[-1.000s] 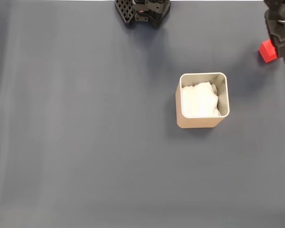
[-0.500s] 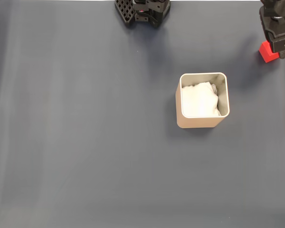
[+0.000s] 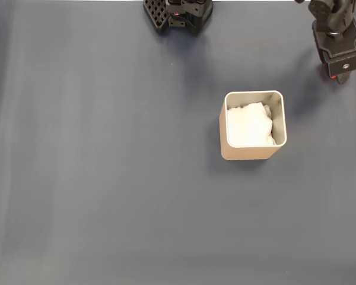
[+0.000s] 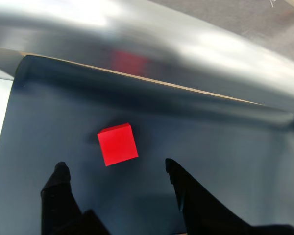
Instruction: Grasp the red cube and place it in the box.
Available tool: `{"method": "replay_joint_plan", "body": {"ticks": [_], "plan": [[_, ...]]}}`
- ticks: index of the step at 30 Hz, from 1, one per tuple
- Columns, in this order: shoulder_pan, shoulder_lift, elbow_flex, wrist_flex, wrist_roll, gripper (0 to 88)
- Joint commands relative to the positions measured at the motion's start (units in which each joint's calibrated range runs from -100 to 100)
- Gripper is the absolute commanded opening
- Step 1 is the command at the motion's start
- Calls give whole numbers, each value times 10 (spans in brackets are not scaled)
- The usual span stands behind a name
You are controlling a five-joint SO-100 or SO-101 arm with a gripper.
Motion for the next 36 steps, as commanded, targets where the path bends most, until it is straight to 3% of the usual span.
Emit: {"method": "replay_joint_plan", "body": {"ticks": [1, 36], "plan": [[4, -30, -2, -8, -2, 463], [0, 20, -59, -62, 14, 456]]}}
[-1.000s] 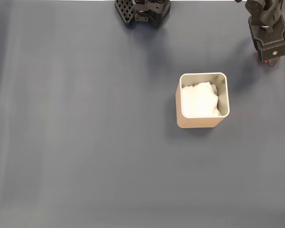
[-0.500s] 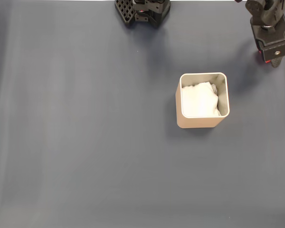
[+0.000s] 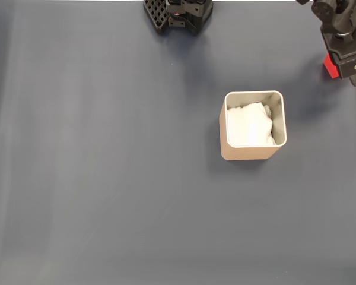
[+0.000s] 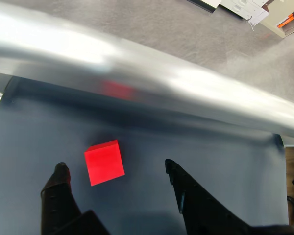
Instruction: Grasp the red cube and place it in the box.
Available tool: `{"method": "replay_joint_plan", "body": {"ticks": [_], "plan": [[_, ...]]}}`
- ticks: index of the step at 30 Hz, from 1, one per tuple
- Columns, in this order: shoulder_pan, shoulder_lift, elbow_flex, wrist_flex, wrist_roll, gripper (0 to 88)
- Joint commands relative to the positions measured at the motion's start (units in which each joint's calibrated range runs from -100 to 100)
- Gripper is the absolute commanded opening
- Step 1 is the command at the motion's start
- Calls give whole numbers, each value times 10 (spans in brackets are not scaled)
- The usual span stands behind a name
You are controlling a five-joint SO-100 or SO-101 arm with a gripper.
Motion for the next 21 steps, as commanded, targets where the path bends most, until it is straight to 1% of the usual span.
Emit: {"method": "replay_joint_plan", "body": {"ticks": [1, 21], "plan": [[0, -3, -28, -9, 2, 456], [-28, -27, 31, -10, 10, 453]]}}
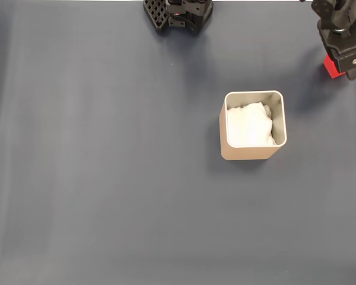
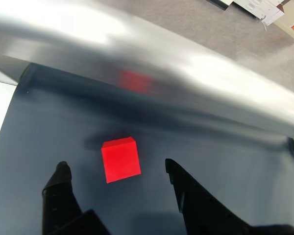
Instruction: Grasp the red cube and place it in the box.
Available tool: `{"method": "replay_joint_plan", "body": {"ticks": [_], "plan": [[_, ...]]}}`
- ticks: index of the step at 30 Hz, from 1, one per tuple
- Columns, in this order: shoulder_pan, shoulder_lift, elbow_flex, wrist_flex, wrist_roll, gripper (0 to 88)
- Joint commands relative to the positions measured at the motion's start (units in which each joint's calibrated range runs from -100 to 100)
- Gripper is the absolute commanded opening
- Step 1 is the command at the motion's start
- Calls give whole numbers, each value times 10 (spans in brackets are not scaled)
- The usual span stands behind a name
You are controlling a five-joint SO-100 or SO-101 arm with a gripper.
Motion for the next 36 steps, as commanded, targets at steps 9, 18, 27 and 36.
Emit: {"method": "replay_joint_plan", "body": {"ticks": [9, 18, 27, 36], "plan": [[-1, -45, 42, -27, 24, 448], [12, -49, 48, -33, 33, 443], [13, -44, 30, -34, 28, 441], [9, -30, -13, -19, 15, 441]]}}
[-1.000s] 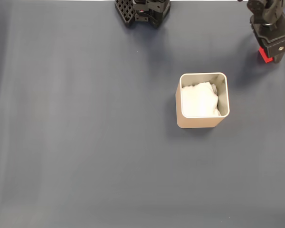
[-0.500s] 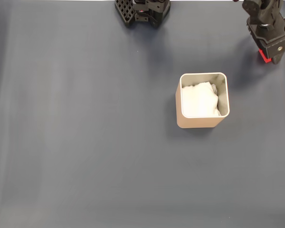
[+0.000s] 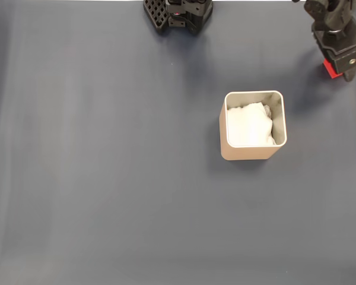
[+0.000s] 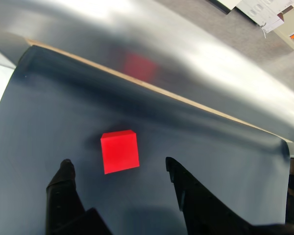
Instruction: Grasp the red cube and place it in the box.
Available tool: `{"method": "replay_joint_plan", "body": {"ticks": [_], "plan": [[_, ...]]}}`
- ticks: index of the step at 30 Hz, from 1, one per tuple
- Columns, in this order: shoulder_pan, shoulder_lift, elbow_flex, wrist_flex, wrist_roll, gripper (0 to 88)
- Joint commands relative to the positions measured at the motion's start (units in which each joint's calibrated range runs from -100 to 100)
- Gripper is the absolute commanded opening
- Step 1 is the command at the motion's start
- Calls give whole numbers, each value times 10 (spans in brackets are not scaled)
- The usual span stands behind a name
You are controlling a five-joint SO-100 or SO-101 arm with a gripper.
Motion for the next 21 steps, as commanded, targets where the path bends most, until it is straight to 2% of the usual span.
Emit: {"method": "replay_joint_plan", "body": {"ticks": [1, 21], "plan": [[-1, -10, -43, 8, -8, 441], [-19, 1, -56, 16, -37, 441]]}}
